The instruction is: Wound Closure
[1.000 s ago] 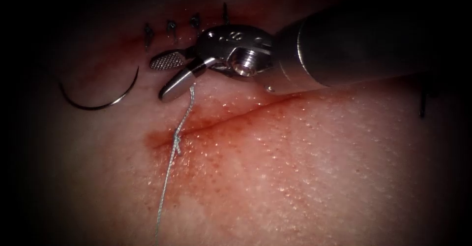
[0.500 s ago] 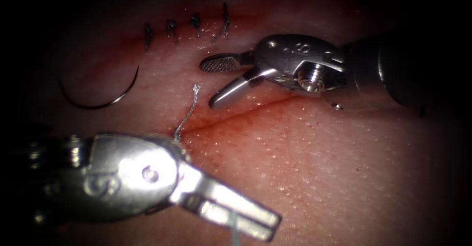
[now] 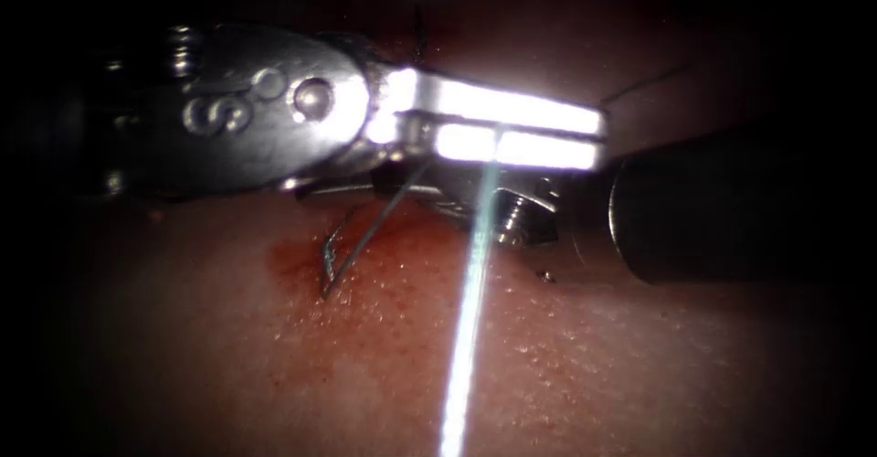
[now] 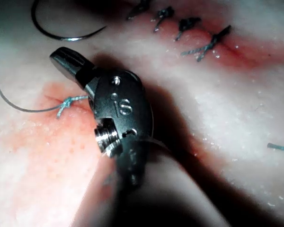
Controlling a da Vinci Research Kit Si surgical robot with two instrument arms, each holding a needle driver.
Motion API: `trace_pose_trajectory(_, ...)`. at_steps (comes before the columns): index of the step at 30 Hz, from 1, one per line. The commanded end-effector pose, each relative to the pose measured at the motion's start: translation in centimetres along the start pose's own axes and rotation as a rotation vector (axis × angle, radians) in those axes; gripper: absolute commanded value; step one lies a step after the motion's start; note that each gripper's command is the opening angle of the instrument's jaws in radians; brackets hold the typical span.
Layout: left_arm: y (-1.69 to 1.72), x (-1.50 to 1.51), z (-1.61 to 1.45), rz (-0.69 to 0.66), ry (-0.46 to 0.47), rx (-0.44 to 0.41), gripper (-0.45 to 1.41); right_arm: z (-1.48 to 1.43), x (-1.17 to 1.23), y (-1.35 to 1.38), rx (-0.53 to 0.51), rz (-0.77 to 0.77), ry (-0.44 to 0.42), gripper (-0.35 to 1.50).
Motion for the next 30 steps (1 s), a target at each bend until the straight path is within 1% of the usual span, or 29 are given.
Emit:
trace_pose_trajectory(1, 0.01, -0.06, 0.06, -0.003, 0.002, 0.000, -0.45, 0.13, -0.09, -0.05, 0.009, 0.007, 0.009, -0.35)
trace_pose_trajectory(3, -0.01, -0.15, -0.04, 0.010, 0.023, 0.039, -0.45, 0.22, -0.12, -0.11, 0.044, 0.038, 0.050, -0.35)
trace_pose_trajectory(6, -0.02, -0.35, -0.17, 0.023, 0.031, 0.090, -0.45, 0.31, -0.11, -0.23, 0.136, 0.077, 0.100, -0.35)
trace_pose_trajectory(12, 0.03, -0.72, -0.28, 0.057, -0.006, 0.148, -0.45, 0.44, -0.10, -0.40, 0.235, 0.114, 0.137, -0.35)
trace_pose_trajectory(14, 0.04, -0.76, -0.29, 0.060, -0.011, 0.154, -0.45, 0.45, -0.09, -0.41, 0.243, 0.117, 0.144, -0.35)
trace_pose_trajectory(15, 0.04, -0.84, -0.30, 0.068, -0.025, 0.169, -0.45, 0.48, -0.06, -0.45, 0.255, 0.122, 0.149, -0.35)
trace_pose_trajectory(17, 0.03, -0.95, -0.31, 0.041, -0.046, 0.200, -0.45, 0.54, -0.02, -0.50, 0.259, 0.129, 0.152, -0.35)
trace_pose_trajectory(21, 0.00, -1.02, -0.35, 0.034, -0.056, 0.231, -0.45, 0.62, 0.01, -0.56, 0.271, 0.134, 0.177, -0.35)
trace_pose_trajectory(25, -0.04, -1.05, -0.49, 0.035, -0.051, 0.263, -0.45, 0.64, 0.05, -0.68, 0.340, 0.167, 0.224, -0.35)
trace_pose_trajectory(28, -0.03, -1.16, -0.66, 0.047, -0.060, 0.272, -0.45, 0.59, 0.12, -0.75, 0.266, 0.266, 0.266, -0.35)
trace_pose_trajectory(30, 0.02, -1.27, -0.78, 0.055, -0.064, 0.274, -0.45, 0.52, 0.18, -0.80, 0.249, 0.300, 0.274, -0.35)
